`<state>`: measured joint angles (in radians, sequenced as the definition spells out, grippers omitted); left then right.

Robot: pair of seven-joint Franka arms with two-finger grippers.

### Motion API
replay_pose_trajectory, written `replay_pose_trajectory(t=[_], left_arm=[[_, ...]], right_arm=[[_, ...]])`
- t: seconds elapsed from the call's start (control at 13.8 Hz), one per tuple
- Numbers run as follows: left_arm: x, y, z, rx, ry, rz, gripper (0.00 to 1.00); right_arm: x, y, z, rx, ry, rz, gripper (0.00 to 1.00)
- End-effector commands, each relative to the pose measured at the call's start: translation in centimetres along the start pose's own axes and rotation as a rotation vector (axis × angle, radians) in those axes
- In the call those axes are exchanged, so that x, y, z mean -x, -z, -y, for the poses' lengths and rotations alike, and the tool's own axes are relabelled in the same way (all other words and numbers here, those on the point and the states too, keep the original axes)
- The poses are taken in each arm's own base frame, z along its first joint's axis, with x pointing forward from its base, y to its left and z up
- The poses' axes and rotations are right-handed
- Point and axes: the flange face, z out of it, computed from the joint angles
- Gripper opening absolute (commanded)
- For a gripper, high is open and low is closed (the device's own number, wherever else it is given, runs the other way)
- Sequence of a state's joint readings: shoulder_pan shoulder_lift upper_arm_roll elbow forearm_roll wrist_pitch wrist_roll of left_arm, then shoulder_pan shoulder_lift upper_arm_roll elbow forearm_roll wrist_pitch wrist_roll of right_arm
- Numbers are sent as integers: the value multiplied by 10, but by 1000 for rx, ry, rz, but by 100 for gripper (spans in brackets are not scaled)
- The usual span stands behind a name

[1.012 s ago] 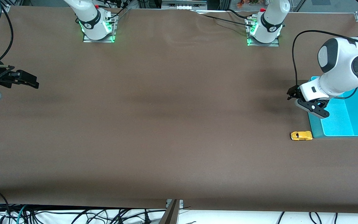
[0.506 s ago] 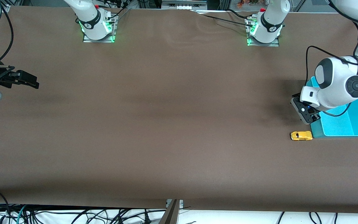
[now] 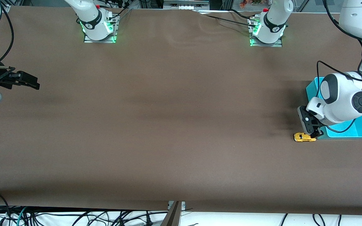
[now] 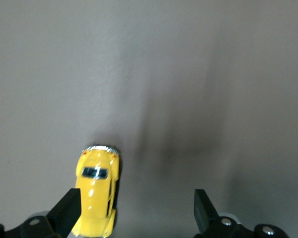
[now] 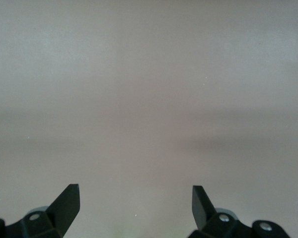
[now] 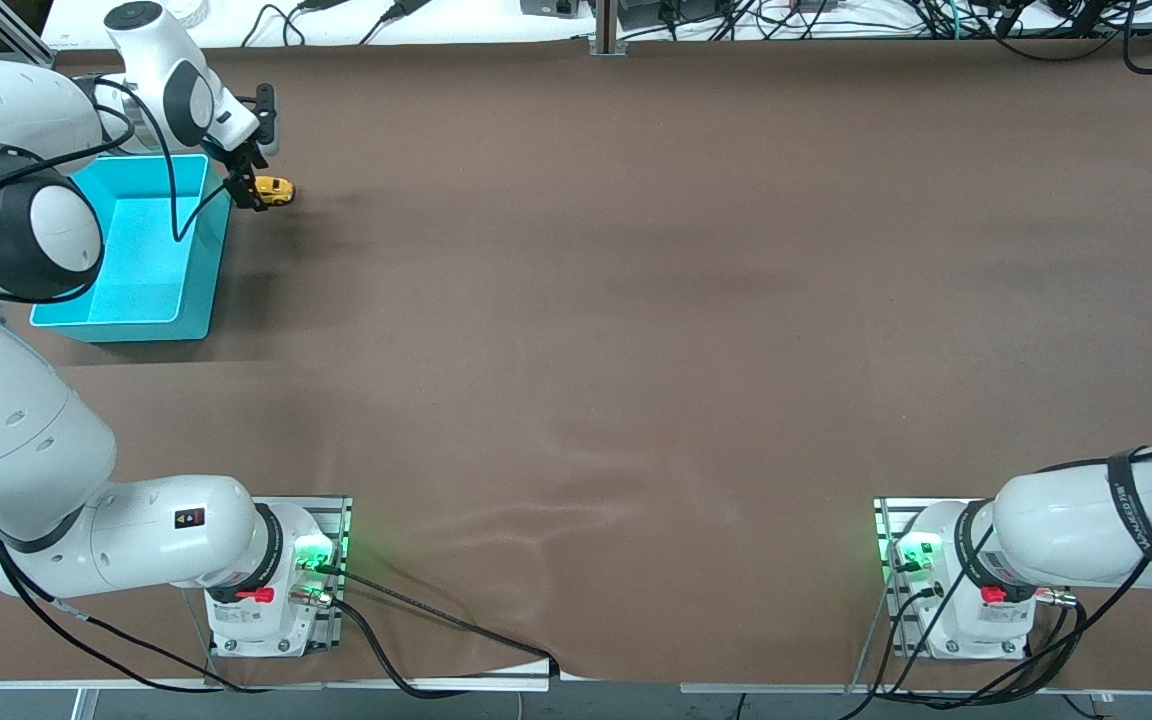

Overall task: Wind and store yellow beetle car
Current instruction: 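Close the left gripper on the yellow car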

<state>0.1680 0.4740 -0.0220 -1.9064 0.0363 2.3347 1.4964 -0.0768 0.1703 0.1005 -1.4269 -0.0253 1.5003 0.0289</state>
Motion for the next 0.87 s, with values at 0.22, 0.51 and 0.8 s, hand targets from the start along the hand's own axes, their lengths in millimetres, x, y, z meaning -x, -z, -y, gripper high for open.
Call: replay_pose_trajectory(t=[0.22, 0.51, 0.8], left_arm=[[14, -14, 26, -5, -35, 16, 100], [15, -32, 34, 6, -35, 14, 100], [27, -47, 38, -5, -41, 9, 100]], right_arm=[[2, 2, 0, 1, 11, -3, 100], [2, 5, 4, -1, 19, -11, 100], [2, 5, 6, 1, 23, -11, 100]])
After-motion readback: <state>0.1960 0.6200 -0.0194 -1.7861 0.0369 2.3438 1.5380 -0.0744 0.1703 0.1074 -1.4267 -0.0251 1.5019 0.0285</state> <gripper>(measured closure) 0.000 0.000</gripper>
